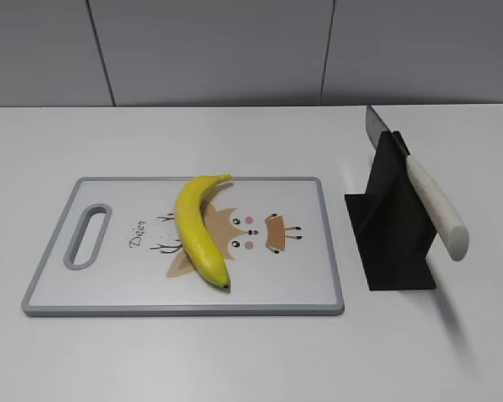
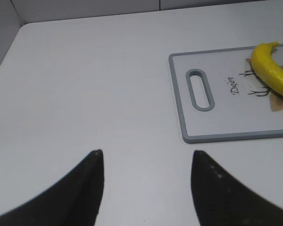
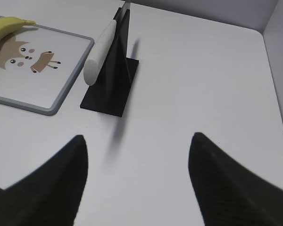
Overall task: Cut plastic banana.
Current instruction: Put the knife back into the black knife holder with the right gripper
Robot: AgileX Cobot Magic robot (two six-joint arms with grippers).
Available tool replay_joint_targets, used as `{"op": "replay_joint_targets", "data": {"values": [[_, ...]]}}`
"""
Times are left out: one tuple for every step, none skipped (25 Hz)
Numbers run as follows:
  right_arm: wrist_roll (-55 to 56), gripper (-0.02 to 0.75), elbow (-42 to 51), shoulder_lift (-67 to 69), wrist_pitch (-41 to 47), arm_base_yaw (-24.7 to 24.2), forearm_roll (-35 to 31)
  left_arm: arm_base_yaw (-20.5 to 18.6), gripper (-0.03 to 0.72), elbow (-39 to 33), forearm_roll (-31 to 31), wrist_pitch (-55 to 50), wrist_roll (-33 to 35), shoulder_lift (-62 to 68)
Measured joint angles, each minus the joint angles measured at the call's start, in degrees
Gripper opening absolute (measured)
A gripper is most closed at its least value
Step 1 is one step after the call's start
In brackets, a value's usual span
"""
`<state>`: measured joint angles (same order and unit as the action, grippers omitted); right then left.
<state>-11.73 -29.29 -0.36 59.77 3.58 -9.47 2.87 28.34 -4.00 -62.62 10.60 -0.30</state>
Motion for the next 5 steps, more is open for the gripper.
{"op": "replay_joint_targets", "data": {"values": [[0.0, 0.522, 0.0, 0.0, 0.0, 0.0, 0.0, 0.0, 0.573, 0.0, 0.0, 0.0, 0.0, 0.0], [0.0, 0.522, 0.0, 0.0, 0.0, 0.0, 0.0, 0.0, 0.573, 0.0, 0.0, 0.0, 0.0, 0.0], [0.0, 0.522, 0.0, 0.0, 0.0, 0.0, 0.0, 0.0, 0.573, 0.0, 0.0, 0.0, 0.0, 0.0], [0.0, 0.522, 0.0, 0.0, 0.0, 0.0, 0.0, 0.0, 0.573, 0.0, 0.0, 0.0, 0.0, 0.0], [0.0, 0.522, 0.0, 0.0, 0.0, 0.0, 0.0, 0.0, 0.573, 0.0, 0.0, 0.0, 0.0, 0.0]]}}
